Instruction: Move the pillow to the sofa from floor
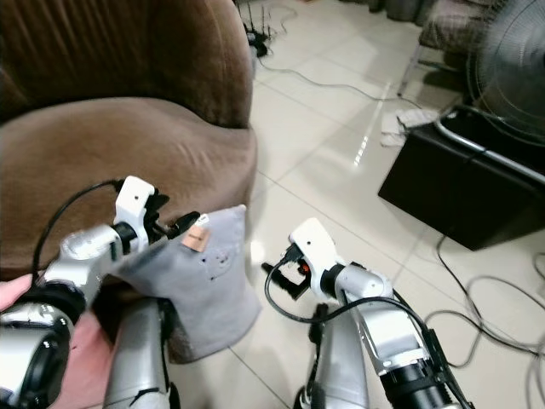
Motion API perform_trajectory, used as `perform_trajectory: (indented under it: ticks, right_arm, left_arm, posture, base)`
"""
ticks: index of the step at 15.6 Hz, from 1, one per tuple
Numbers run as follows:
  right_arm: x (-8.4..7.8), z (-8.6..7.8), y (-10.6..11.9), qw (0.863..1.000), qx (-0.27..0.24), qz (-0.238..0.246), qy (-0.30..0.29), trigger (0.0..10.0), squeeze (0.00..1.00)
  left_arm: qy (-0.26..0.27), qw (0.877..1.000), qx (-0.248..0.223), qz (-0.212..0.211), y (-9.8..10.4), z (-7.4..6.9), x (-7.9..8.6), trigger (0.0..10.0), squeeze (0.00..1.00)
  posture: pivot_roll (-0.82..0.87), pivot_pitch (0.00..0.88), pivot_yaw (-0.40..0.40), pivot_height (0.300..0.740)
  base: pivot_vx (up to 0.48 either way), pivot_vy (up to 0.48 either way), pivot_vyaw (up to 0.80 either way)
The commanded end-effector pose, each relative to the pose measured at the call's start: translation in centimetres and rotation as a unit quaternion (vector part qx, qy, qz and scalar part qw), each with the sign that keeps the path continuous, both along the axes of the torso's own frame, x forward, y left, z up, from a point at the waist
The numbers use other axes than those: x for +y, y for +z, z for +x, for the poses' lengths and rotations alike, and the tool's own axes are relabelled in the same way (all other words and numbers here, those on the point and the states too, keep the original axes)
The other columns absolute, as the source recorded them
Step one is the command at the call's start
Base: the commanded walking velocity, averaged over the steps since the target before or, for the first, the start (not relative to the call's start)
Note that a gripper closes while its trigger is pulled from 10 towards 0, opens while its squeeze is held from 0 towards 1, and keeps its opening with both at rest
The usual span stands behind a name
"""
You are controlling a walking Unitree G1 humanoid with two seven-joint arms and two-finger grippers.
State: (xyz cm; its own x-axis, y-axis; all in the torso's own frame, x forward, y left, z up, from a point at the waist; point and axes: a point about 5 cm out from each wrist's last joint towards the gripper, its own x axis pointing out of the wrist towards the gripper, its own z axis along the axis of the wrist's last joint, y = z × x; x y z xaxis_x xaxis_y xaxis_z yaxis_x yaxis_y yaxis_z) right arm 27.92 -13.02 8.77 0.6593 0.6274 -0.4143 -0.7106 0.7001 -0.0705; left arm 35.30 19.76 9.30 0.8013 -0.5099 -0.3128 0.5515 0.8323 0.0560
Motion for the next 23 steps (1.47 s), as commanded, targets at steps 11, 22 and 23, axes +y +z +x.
perform_trajectory:
  ticks: [11, 22, 23]
  right_arm:
    - [-0.3, -3.3, -0.6, 0.997, 0.075, 0.009, 0.023, 10.0, 0.00]
    - [-0.2, -0.3, -1.6, 0.990, 0.025, 0.103, -0.098, 10.0, 0.00]
    - [-0.6, 0.7, -1.3, 0.989, -0.003, 0.095, -0.115, 10.0, 0.00]
  left_arm:
    - [-0.031, 0.986, 0.059, 0.150, -1.8, -0.7, 0.9, 10.0, 1.00]
    - [0.038, 0.988, -0.151, -0.019, 2.3, -1.2, -1.3, 10.0, 0.00]
    - [0.047, 0.985, -0.168, 0.006, 2.0, -2.3, -1.3, 10.0, 0.00]
  posture:
    - [-0.05, 0.202, -0.035, 0.480]
    - [0.05, 0.000, 0.057, 0.480]
    - [0.07, 0.000, 0.047, 0.480]
  base:
    - [0.000, 0.000, 0.00]
    - [0.000, 0.000, 0.00]
    - [0.000, 0.000, 0.00]
